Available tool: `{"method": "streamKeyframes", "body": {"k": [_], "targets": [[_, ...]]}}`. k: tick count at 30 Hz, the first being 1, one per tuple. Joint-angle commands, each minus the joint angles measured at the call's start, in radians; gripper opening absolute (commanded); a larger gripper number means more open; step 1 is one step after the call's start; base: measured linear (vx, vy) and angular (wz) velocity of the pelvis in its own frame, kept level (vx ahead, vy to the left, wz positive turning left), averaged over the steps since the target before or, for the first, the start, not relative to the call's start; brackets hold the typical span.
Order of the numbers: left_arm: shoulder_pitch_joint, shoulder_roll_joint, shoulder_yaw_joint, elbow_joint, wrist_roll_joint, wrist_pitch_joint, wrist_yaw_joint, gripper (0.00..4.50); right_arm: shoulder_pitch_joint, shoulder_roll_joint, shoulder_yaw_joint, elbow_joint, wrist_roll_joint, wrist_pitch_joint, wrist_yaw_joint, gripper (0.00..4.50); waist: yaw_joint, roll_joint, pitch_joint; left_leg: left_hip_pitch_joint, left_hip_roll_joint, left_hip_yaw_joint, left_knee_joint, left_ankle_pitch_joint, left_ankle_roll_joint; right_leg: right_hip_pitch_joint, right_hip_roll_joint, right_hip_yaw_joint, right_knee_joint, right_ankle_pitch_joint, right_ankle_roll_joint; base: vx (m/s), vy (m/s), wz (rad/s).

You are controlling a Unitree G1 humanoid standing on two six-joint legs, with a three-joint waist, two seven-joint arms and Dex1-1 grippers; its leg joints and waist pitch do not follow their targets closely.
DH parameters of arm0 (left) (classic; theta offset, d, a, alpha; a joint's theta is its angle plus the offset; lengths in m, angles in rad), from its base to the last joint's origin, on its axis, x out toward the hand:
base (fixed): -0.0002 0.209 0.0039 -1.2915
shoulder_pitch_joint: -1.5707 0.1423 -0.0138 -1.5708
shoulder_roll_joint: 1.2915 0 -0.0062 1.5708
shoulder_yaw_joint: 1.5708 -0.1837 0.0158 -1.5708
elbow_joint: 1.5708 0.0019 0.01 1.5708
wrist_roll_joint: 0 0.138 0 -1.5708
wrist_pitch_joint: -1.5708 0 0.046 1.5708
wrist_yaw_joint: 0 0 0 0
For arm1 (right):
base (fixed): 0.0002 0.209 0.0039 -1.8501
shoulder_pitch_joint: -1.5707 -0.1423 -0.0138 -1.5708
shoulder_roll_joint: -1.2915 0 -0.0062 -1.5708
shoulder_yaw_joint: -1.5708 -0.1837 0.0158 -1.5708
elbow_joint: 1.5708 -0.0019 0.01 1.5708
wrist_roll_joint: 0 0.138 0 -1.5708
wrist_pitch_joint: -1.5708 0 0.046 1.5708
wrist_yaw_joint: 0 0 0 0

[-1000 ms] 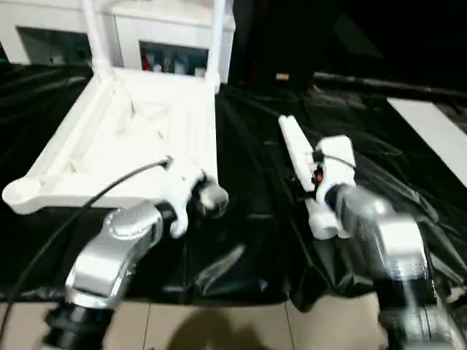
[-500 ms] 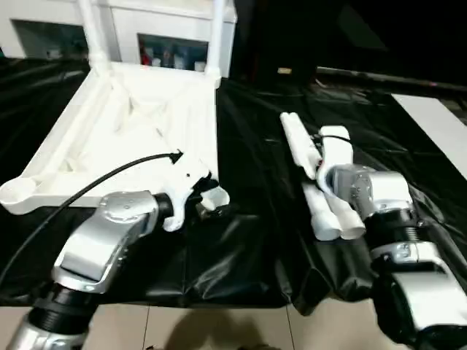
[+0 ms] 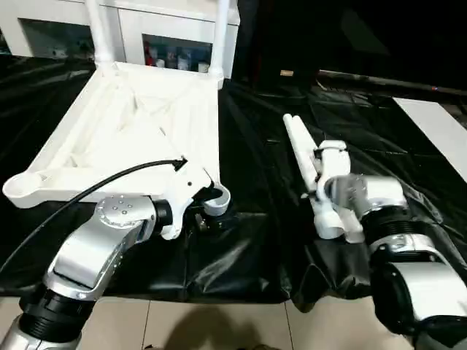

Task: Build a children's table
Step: Pick table leg

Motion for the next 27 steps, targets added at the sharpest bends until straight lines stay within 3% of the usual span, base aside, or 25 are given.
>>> {"method": "streamKeyframes", "body": {"k": [1, 8, 9, 11, 13, 16, 17, 20, 24, 27], "targets": [[-0.017, 0.000, -0.011, -0.021, -0.006, 0.008, 0.001, 3.65, -0.019, -0.010, -0.005, 0.007, 0.005, -0.001, 0.015, 4.50, 0.003, 0.015, -0.066, -0.004, 0.014, 0.012, -0.068, -0.131, -0.046, 0.060, -0.058, 0.028, -0.070, -0.277, -0.118, 0.000, 0.000, 0.00], [-0.015, 0.005, -0.009, -0.026, -0.015, 0.013, 0.000, 3.65, -0.034, -0.005, -0.002, 0.057, 0.002, -0.009, 0.035, 4.50, 0.003, 0.013, -0.069, -0.006, 0.013, 0.013, -0.067, -0.110, -0.046, 0.060, -0.058, 0.027, -0.067, -0.255, -0.125, 0.000, 0.000, 0.00], [-0.015, 0.006, -0.009, -0.028, -0.016, 0.015, -0.001, 3.69, -0.035, -0.006, -0.007, 0.069, 0.005, -0.012, 0.033, 4.15, 0.004, 0.014, -0.070, -0.007, 0.013, 0.013, -0.067, -0.100, -0.046, 0.062, -0.058, 0.027, -0.064, -0.238, -0.129, 0.000, 0.000, 0.00], [-0.014, 0.006, -0.010, -0.029, -0.016, 0.017, -0.001, 3.69, -0.035, -0.006, -0.009, 0.074, 0.005, -0.015, 0.031, 4.15, 0.004, 0.013, -0.070, -0.008, 0.013, 0.015, -0.066, -0.087, -0.044, 0.063, -0.058, 0.026, -0.062, -0.214, -0.136, 0.000, 0.000, 0.00], [-0.013, 0.006, -0.012, -0.031, -0.017, 0.020, 0.001, 3.69, -0.033, -0.007, -0.012, 0.085, 0.008, -0.014, 0.033, 3.80, 0.005, 0.011, -0.070, -0.008, 0.014, 0.016, -0.066, -0.080, -0.043, 0.063, -0.058, 0.025, -0.061, -0.199, -0.139, 0.000, 0.000, 0.00], [-0.009, 0.014, -0.016, -0.037, -0.019, 0.023, -0.004, 3.69, -0.032, -0.009, -0.008, 0.111, 0.003, -0.021, 0.043, 3.68, 0.006, 0.010, -0.070, -0.007, 0.017, 0.018, -0.065, -0.079, -0.041, 0.062, -0.059, 0.022, -0.061, -0.191, -0.148, 0.000, 0.000, 0.00], [-0.007, 0.015, -0.017, -0.038, -0.018, 0.022, -0.004, 3.69, -0.033, -0.009, -0.005, 0.119, 0.001, -0.024, 0.046, 3.52, 0.008, 0.015, -0.069, -0.005, 0.019, 0.020, -0.065, -0.085, -0.043, 0.060, -0.061, 0.021, -0.062, -0.194, -0.149, 0.000, 0.000, 0.00], [-0.007, 0.019, -0.022, -0.034, 0.000, 0.017, 0.013, 3.69, -0.037, -0.010, -0.003, 0.134, -0.001, -0.024, 0.052, 3.33, 0.008, 0.012, -0.070, -0.002, 0.022, 0.021, -0.066, -0.098, -0.048, 0.060, -0.063, 0.017, -0.063, -0.197, -0.148, 0.000, 0.000, 0.00], [-0.013, -0.025, 0.000, 0.017, 0.077, -0.048, 0.140, 4.05, -0.044, -0.008, -0.008, 0.152, 0.001, -0.037, 0.052, 2.93, 0.008, 0.009, -0.067, -0.008, 0.025, 0.016, -0.068, -0.120, -0.058, 0.063, -0.063, 0.014, -0.068, -0.247, -0.122, 0.000, 0.000, 0.00], [-0.008, -0.048, 0.016, 0.020, 0.082, -0.073, 0.175, 4.39, -0.046, -0.006, -0.023, 0.161, 0.011, -0.045, 0.050, 2.71, 0.011, 0.007, -0.069, -0.008, 0.024, 0.015, -0.067, -0.136, -0.062, 0.061, -0.066, 0.012, -0.072, -0.295, -0.106, 0.000, 0.000, 0.00]]}}
